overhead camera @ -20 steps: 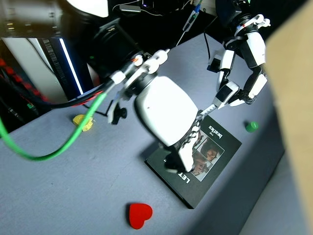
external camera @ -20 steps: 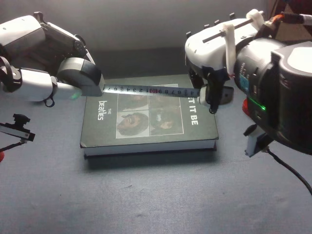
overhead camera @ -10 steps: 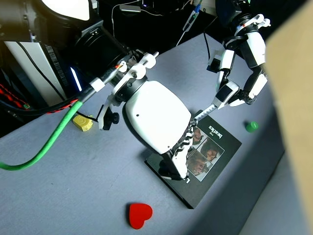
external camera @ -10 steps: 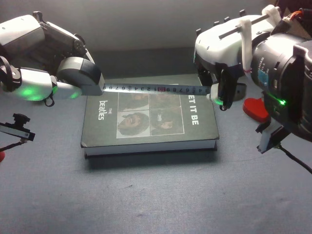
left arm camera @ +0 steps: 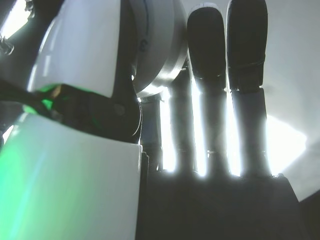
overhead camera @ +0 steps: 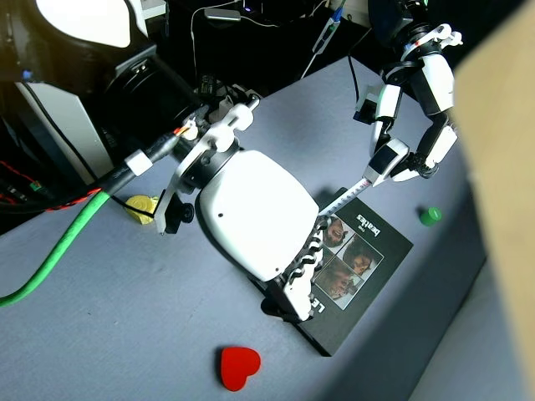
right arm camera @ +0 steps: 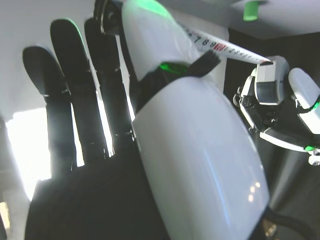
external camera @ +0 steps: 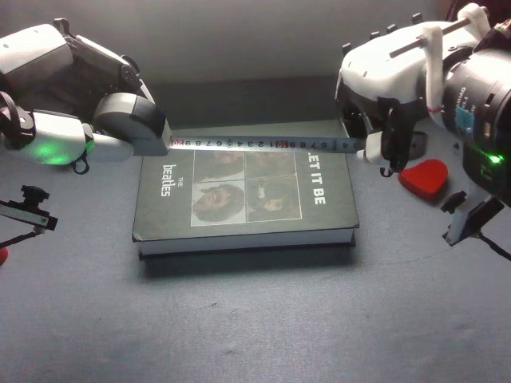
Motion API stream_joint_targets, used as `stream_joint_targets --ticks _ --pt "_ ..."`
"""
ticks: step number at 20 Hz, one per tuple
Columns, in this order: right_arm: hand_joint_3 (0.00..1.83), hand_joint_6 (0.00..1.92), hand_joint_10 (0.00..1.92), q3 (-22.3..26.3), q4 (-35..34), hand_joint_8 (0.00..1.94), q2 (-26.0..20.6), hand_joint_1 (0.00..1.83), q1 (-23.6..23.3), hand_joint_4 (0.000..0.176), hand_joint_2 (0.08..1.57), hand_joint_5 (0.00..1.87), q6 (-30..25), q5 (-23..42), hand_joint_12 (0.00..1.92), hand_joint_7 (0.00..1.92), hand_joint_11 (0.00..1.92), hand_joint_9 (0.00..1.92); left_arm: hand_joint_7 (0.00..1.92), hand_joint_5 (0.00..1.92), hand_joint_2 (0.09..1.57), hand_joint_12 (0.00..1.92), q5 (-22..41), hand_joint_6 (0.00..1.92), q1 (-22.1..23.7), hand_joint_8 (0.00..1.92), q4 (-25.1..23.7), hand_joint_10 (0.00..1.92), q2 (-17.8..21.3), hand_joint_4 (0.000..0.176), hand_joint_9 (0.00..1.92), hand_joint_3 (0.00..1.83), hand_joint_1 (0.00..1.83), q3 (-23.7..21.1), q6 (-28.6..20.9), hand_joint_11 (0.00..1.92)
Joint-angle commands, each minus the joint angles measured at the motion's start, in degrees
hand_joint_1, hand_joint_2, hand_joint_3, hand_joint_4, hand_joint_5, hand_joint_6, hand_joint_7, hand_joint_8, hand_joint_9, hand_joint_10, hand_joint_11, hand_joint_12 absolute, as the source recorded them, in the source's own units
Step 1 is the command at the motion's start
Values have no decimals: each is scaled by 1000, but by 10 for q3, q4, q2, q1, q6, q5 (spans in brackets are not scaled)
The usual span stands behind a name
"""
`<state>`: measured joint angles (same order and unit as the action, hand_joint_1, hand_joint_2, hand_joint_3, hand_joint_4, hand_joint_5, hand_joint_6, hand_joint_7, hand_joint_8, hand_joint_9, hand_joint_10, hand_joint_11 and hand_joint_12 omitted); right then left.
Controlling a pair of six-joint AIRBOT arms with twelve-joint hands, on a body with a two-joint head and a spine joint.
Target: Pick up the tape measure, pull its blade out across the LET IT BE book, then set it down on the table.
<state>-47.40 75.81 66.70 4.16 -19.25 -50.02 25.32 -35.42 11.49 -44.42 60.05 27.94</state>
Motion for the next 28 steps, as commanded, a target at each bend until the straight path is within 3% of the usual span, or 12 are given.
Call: stream_joint_targets --ticks 1,27,28 --pt "0 1250 1036 -5 48 1206 -9 1173 -3 4 1196 777 11 -18 1506 892 477 697 1001 1061 1077 987 68 705 5 863 7 1130 3 0 1031 0 1385 6 -2 982" --pt "1 1284 1021 -51 50 1218 -84 1171 -4 0 1205 746 30 51 1504 887 476 683 999 1058 1076 981 65 706 1 866 5 1119 3 0 1040 0 1386 9 -11 996" --pt "0 1277 1026 -53 50 1219 -86 1167 -4 12 1203 770 31 53 1506 871 471 687 987 1062 1077 978 65 705 1 873 5 1118 3 0 1040 0 1385 9 -11 994"
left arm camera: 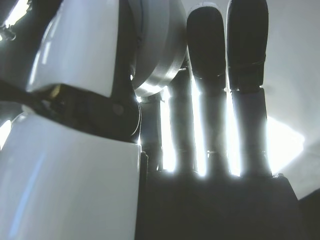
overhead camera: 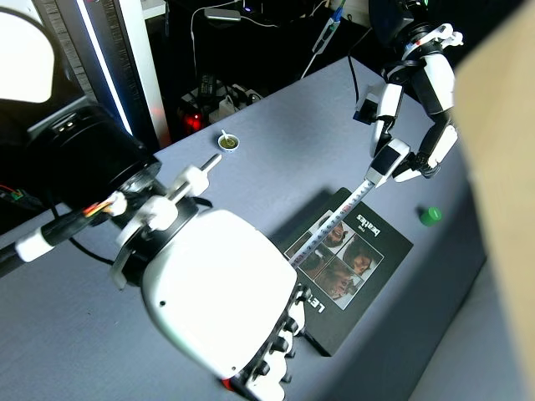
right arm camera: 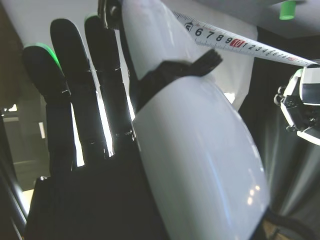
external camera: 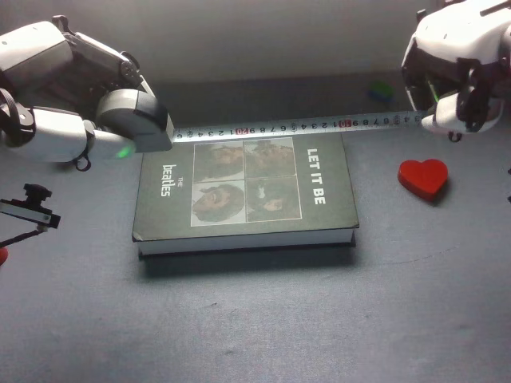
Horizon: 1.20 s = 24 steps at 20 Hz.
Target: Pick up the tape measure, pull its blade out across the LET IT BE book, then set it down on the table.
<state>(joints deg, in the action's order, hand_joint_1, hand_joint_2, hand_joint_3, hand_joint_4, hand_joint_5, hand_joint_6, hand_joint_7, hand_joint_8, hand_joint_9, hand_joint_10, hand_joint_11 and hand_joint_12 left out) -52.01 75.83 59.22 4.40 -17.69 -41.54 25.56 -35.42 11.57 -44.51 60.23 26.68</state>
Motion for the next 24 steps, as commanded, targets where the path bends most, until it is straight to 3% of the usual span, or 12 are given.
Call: stream_joint_targets --ticks 1,3,11,14,17,21,22,23,24 --pt "0 1274 1027 -8 50 1220 -14 1166 -6 20 1203 780 16 -30 1507 864 470 688 984 1061 1078 973 63 706 1 877 4 1119 4 0 1039 0 1385 7 2 989" --pt "0 1266 1035 -10 50 1206 -19 1175 -6 0 1199 761 20 -26 1515 897 483 699 980 1053 1081 955 63 712 1 893 4 1128 4 0 1034 0 1384 7 2 1012" --pt "0 1280 1032 -1 50 1205 -18 1169 -4 8 1201 767 22 -22 1515 881 491 689 941 1048 1089 970 63 734 -5 932 13 1144 1 0 1025 0 1381 13 1 991" --pt "1 1281 1034 5 50 1213 -16 1171 -9 0 1203 754 22 -23 1510 888 475 690 965 1062 1082 973 63 712 -10 908 38 1135 -9 0 1028 0 1383 28 1 1007" --pt "1 1282 1034 16 50 1214 -14 1171 -9 0 1203 754 21 -12 1510 887 475 690 992 1058 1077 962 73 701 -30 886 67 1114 -28 0 1041 0 1385 55 1 1025" --pt "1 1269 1032 28 50 1229 -8 1175 2 0 1205 744 18 -6 1517 892 498 678 990 1046 1079 959 96 712 -62 895 68 1119 -44 0 1037 0 1385 76 -7 992" --pt "2 1301 1011 28 50 1287 -3 1155 6 9 1222 735 17 -7 1500 831 446 630 991 1042 1080 964 98 716 -67 895 68 1124 -47 0 1035 0 1385 80 -7 991" --pt "2 1366 964 28 50 1342 3 1141 10 0 1245 678 17 -11 1475 803 404 595 988 1044 1080 971 98 715 -72 897 69 1126 -50 0 1034 0 1384 83 -7 999" --pt "2 1402 895 28 50 843 6 1018 12 0 1263 690 17 -14 1442 710 365 574 983 1051 1081 973 98 706 -75 904 71 1130 -51 0 1031 0 1384 84 -7 1004"
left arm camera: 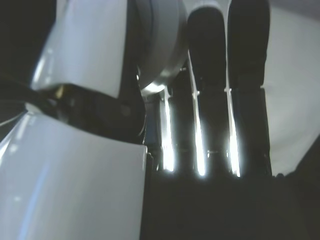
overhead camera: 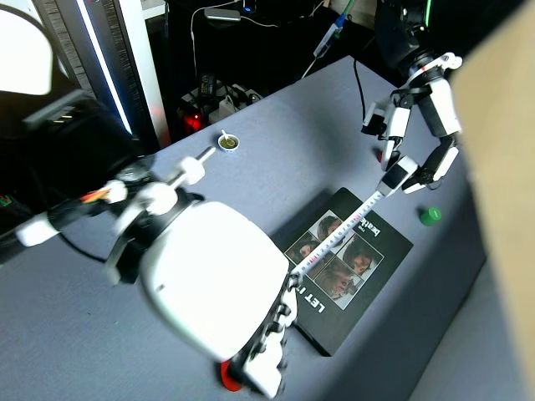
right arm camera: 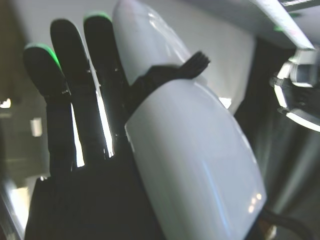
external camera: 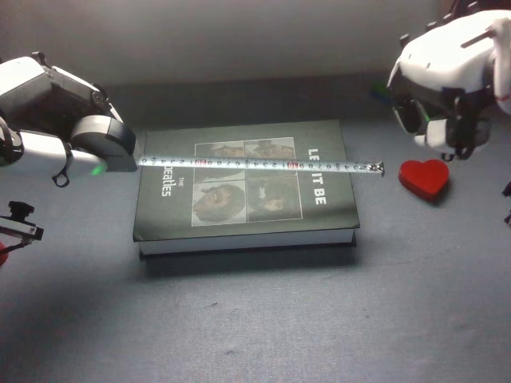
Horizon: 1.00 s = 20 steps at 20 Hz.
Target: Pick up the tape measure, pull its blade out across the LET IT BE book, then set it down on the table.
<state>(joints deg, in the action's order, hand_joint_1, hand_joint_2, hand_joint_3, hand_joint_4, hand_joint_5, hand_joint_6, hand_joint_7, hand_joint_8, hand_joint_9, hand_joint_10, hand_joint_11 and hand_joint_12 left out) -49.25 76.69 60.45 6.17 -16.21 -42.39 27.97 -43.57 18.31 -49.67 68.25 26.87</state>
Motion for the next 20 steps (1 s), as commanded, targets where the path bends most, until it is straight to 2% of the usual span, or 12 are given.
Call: stream_joint_targets --ticks 1,3,5,7,8,9,10,11,12,14,16,20 --pt "0 795 773 1 41 525 -2 914 -3 0 1226 603 -2 -6 1388 737 345 576 982 1053 1081 975 74 702 2 906 5 1131 -1 0 1030 0 1384 5 -9 1007" --pt "0 266 603 2 41 217 3 820 0 0 1204 692 -8 -3 1334 790 326 588 981 1054 1081 977 74 701 -3 906 8 1132 -4 0 1029 0 1384 11 -9 1010" --pt "0 39 445 5 42 47 7 682 4 0 1195 690 -10 -7 1326 788 276 578 982 1061 1081 980 74 705 -6 892 9 1141 -10 0 1020 0 1383 17 -8 1006" --pt "0 11 362 6 42 14 11 606 6 0 1194 650 -11 -12 1319 736 197 530 981 1069 1082 978 74 700 -11 890 21 1155 -14 0 1008 0 1383 20 -4 998" --pt "0 0 152 8 42 0 12 414 9 0 1215 544 -12 -14 1280 588 93 470 978 1069 1082 980 74 700 -14 892 26 1156 -16 0 1009 0 1383 21 -3 996" --pt "0 0 77 9 42 0 13 327 11 0 1221 480 -12 -15 1266 513 47 438 973 1066 1082 979 74 703 -18 897 27 1148 -17 0 1017 0 1383 23 -3 994" --pt "0 0 77 10 42 0 13 327 12 0 1221 480 -12 -15 1266 513 47 438 973 1066 1082 979 74 703 -20 897 27 1148 -18 0 1017 0 1383 24 -3 994" --pt "0 0 15 12 42 0 13 215 15 0 1206 359 -12 -14 1098 367 1 355 967 1069 1083 980 75 701 -22 902 27 1147 -20 0 1018 0 1383 27 -3 999" --pt "0 0 15 14 43 0 13 215 17 0 1206 359 -12 -14 1098 367 1 355 967 1069 1083 980 78 701 -26 902 28 1147 -22 0 1018 0 1383 29 -3 999" --pt "0 1 3 16 47 0 13 157 20 1 1171 276 -12 -13 839 253 0 240 967 1068 1083 982 80 701 -34 903 29 1148 -23 0 1018 0 1383 31 -5 1005" --pt "0 2 4 17 47 2 13 10 19 36 1116 186 -14 -11 527 145 0 109 972 1065 1084 989 83 694 -39 904 31 1162 -26 0 1010 0 1382 35 -7 998" --pt "0 0 0 19 48 0 13 0 21 62 1039 103 -14 -11 281 60 0 16 957 1062 1083 994 88 706 -49 916 45 1130 -29 0 1036 0 1383 41 -7 1002"
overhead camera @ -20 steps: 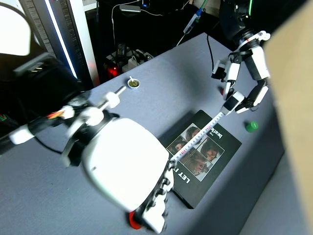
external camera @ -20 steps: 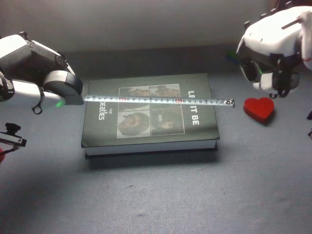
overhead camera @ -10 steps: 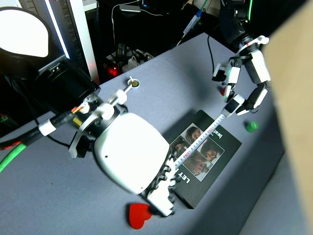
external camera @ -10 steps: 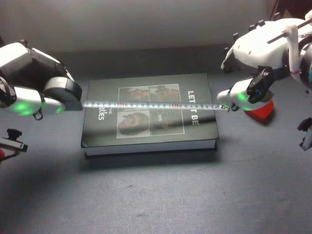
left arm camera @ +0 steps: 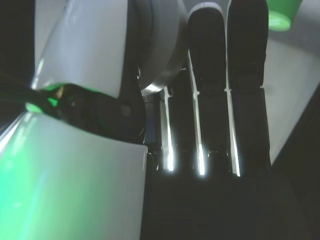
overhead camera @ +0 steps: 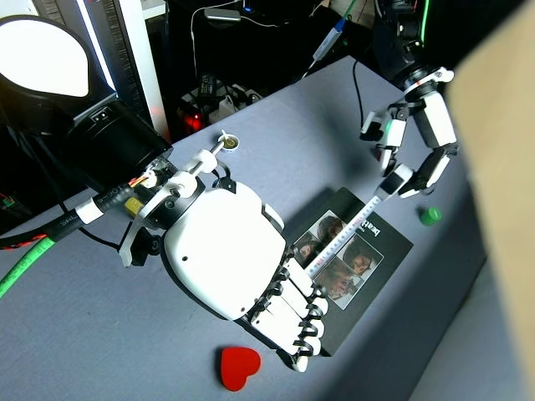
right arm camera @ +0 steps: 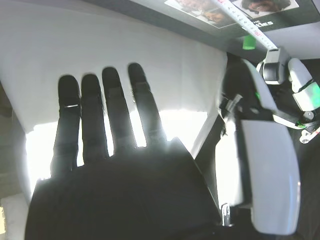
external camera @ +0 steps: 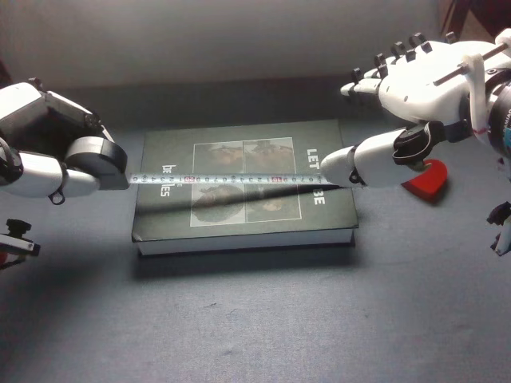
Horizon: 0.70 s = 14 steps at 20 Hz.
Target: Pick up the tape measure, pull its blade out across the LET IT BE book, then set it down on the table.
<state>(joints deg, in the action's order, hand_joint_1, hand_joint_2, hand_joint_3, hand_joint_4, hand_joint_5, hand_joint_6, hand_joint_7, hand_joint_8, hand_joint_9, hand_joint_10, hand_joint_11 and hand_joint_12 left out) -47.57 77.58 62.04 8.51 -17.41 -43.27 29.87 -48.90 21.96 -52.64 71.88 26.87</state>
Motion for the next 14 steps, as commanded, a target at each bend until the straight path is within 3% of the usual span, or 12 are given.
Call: stream_joint_targets --ticks 1,14 --pt "0 2 0 2 40 2 -3 0 -2 64 1033 93 -2 -2 248 51 0 10 955 1062 1083 994 70 705 0 916 10 1128 0 0 1037 0 1383 6 -8 1003" --pt "0 1 0 15 68 1 -6 0 5 66 1028 55 -15 1 279 40 0 0 976 1063 1079 986 91 694 -38 904 10 1125 -6 0 1036 0 1384 5 -30 1005"
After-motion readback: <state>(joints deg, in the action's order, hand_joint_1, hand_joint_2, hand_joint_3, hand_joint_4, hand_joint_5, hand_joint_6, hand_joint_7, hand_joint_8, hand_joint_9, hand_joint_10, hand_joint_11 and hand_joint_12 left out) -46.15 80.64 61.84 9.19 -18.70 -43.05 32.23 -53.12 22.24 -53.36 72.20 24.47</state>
